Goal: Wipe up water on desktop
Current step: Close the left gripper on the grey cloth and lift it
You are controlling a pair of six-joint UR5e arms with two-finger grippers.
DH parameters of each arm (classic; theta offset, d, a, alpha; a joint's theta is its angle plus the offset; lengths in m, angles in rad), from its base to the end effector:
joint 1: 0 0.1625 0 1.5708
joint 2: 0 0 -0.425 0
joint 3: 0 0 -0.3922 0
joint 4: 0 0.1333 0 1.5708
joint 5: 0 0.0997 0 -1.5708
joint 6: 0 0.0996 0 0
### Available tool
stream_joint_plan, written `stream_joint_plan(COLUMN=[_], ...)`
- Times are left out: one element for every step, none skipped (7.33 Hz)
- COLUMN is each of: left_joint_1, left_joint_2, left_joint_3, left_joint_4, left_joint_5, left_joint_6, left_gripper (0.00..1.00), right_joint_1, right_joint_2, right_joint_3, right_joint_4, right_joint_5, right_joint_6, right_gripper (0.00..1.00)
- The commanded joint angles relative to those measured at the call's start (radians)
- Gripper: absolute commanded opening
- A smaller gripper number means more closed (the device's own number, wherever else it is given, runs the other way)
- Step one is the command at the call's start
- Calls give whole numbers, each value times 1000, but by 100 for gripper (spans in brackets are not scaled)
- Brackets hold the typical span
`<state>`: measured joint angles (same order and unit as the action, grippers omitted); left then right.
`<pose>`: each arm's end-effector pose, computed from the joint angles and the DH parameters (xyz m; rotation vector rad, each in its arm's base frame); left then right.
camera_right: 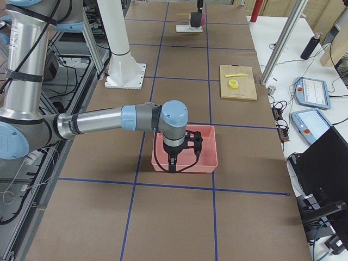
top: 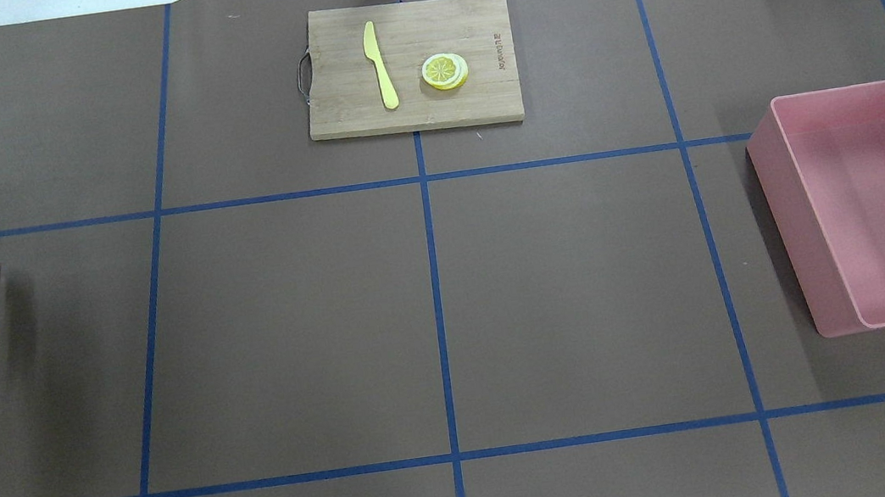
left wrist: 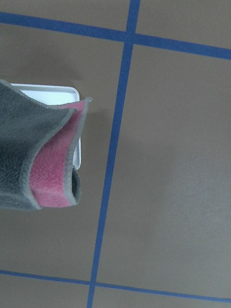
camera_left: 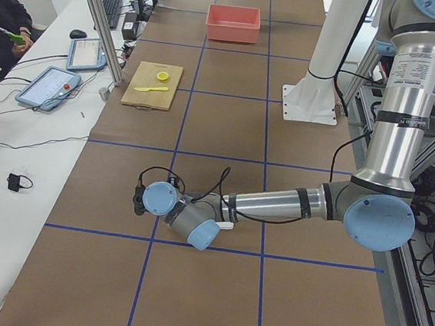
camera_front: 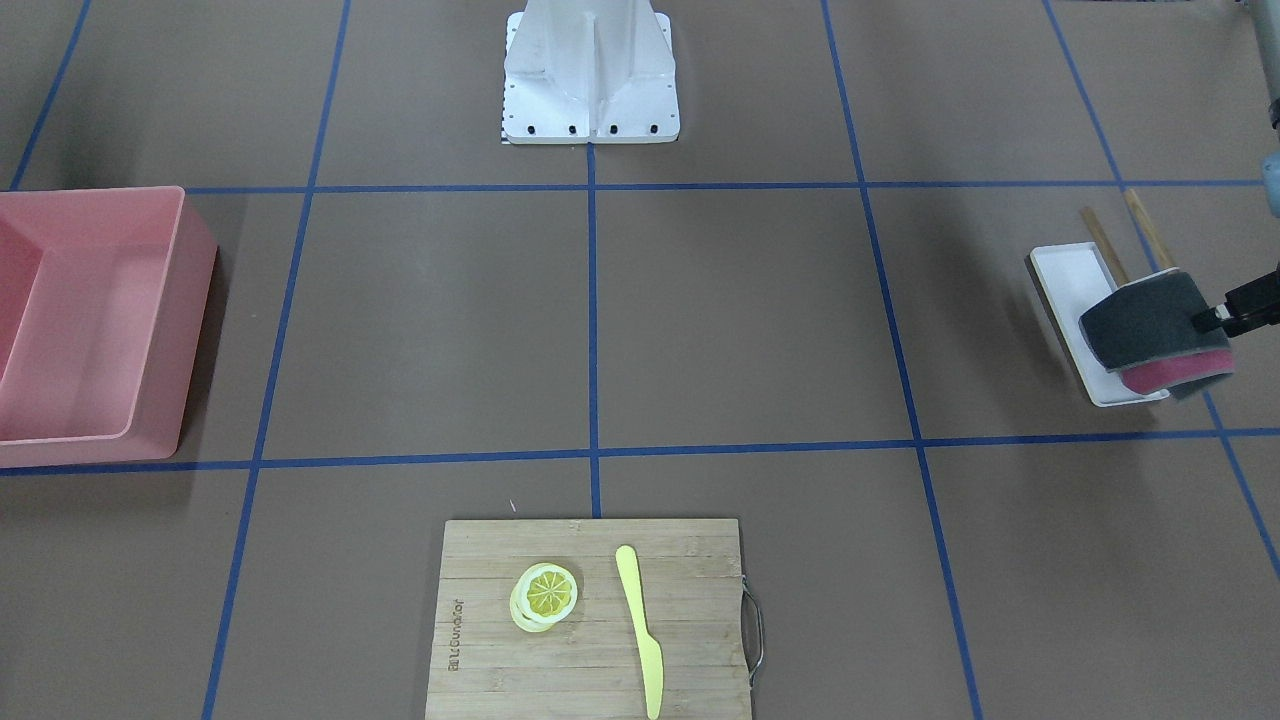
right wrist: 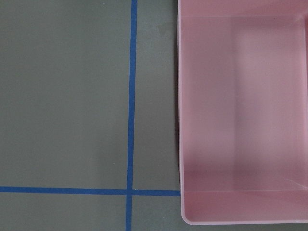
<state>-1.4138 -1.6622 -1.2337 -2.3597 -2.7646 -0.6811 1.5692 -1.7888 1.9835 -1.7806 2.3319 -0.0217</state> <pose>0.0417 -0.5234 0.6610 -0.0377 1.2507 -0.1299 0.0640 -0.3916 0.5752 -0.0067 -0.7612 -0.0164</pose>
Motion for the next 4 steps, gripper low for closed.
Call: stream_joint_plan(left_joint_1=[1, 1, 1, 1], left_joint_2=[1, -1, -1, 1], left_joint_3=[-1, -1, 2, 0], left_joint_4=[-6, -6, -6, -6], left_joint_5=[-1, 0, 2, 2], left_joint_6=[2, 3, 6, 9], left_gripper=[31, 22, 17, 9], right_joint_1=[0, 0, 0, 0], right_joint_2=[0, 0, 3, 3], right_joint_3=[0, -2, -2, -2], right_joint_4=[0, 0, 1, 1], right_joint_5=[1, 0, 1, 0], right_joint_6=[-1, 0, 0, -1], right_gripper=[100, 100, 100, 100])
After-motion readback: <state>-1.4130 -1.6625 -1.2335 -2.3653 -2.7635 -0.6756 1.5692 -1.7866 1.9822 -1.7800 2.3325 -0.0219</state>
